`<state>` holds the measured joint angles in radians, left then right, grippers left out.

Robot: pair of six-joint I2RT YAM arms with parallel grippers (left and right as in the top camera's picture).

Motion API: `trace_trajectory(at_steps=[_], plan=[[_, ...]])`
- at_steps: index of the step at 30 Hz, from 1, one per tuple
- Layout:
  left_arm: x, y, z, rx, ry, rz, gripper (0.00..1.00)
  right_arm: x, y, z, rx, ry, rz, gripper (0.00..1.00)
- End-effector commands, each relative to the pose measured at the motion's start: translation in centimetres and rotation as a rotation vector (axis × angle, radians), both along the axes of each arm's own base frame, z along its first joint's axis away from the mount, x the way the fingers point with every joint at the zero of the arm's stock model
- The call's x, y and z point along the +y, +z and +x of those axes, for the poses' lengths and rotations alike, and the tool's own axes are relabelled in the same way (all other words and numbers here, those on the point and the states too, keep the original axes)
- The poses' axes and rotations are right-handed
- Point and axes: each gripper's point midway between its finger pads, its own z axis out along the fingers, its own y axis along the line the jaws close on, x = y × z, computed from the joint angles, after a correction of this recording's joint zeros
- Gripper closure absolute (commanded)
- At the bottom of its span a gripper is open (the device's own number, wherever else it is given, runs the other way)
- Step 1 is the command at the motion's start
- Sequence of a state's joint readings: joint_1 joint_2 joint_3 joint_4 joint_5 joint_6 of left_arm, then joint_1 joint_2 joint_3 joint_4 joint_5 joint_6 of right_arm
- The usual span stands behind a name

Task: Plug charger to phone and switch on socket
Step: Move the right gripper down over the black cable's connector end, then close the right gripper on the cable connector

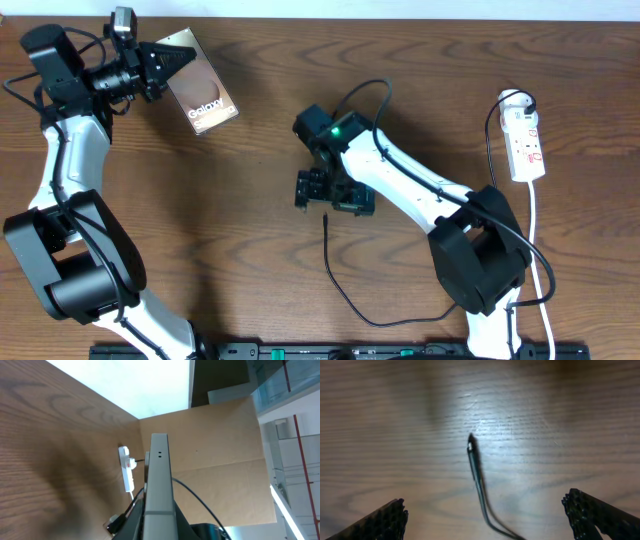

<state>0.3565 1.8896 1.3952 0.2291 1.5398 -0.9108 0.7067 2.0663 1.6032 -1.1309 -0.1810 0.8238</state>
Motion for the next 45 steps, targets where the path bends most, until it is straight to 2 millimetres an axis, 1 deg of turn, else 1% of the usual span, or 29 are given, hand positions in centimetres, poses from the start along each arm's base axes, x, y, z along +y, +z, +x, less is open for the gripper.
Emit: trace_trajectory(at_steps=[1,3,7,12,14,15,19,21,24,30,39,42,45], plan=[[0.2,0.4,-0.4,-0.032,-0.021,0.003,0.92,-0.4,-1.3,-1.1,0.009,-0.018,-0.028,0.01],[0.2,0.4,-0.4,-0.032,-0.022,0.002,0.93,-0.5,-2.4,-1.5,0.015,-0.015,-0.026,0.01],[0.2,0.4,-0.4,-0.033,-0.021,0.003,0.93,-0.6,-3.6,-2.4,0.041,-0.03,-0.017,0.01],[0.2,0.4,-0.4,-0.039,-0.021,0.006,0.93,-0.6,-3.6,-2.4,0.041,-0.028,-0.018,0.04],[0.2,0.4,-0.4,-0.039,-0.021,0.006,0.92,-0.5,-3.7,-2.4,0.038,-0.024,-0.015,0.07],[0.2,0.4,-0.4,-0.039,-0.02,0.006,0.92,-0.2,-3.8,-2.5,0.032,-0.019,-0.009,0.1],[0.2,0.4,-0.3,-0.038,-0.013,0.009,0.92,0.4,-4.2,-2.6,0.018,-0.004,0.004,0.12],[0.2,0.4,-0.3,-0.038,-0.013,0.009,0.93,0.6,-4.2,-2.7,0.012,0.001,0.007,0.16],[0.2,0.4,-0.3,-0.038,-0.013,0.009,0.93,0.6,-4.3,-2.6,0.008,0.003,0.005,0.22],[0.2,0.4,-0.3,-0.038,-0.013,0.008,0.92,0.4,-4.5,-2.7,0.006,0.003,-0.001,0.28],[0.2,0.4,-0.3,-0.038,-0.014,0.008,0.93,0.1,-4.6,-2.4,-0.012,0.003,-0.02,0.51],[0.2,0.4,-0.3,-0.038,-0.014,0.008,0.93,0.1,-4.6,-2.4,-0.012,0.003,-0.02,0.64],[0.2,0.4,-0.3,-0.038,-0.014,0.008,0.92,0.1,-4.6,-2.4,-0.012,0.003,-0.02,0.74]])
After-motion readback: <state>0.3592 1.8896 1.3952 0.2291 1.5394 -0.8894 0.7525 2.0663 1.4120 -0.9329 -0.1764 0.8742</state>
